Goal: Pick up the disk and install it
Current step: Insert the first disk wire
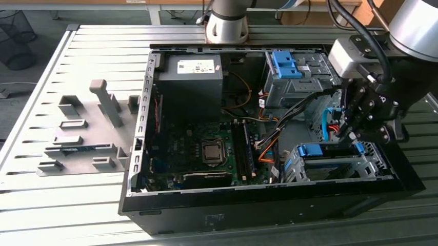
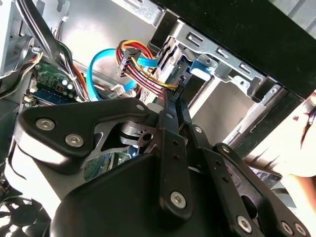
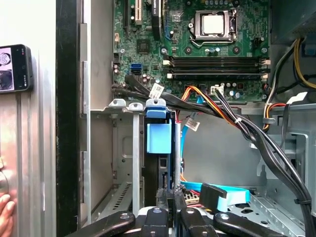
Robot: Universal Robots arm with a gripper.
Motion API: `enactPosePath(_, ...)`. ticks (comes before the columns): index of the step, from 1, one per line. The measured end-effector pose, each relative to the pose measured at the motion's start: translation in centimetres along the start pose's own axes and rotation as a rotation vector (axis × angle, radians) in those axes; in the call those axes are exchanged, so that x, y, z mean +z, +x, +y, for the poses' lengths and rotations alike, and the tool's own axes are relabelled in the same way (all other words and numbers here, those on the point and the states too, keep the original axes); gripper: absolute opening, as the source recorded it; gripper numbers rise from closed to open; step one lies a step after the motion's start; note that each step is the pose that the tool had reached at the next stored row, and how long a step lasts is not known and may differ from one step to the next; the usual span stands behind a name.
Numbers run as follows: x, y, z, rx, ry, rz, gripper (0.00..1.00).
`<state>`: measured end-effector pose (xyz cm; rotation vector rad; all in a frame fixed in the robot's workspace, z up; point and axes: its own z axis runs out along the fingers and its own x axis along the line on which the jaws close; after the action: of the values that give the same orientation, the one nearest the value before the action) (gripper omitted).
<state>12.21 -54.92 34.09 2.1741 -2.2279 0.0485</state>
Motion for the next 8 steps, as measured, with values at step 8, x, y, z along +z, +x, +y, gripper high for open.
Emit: enactPosePath(8,0.53,0.02,-0.07,0.004,-0.0004,-0.0058,0.16)
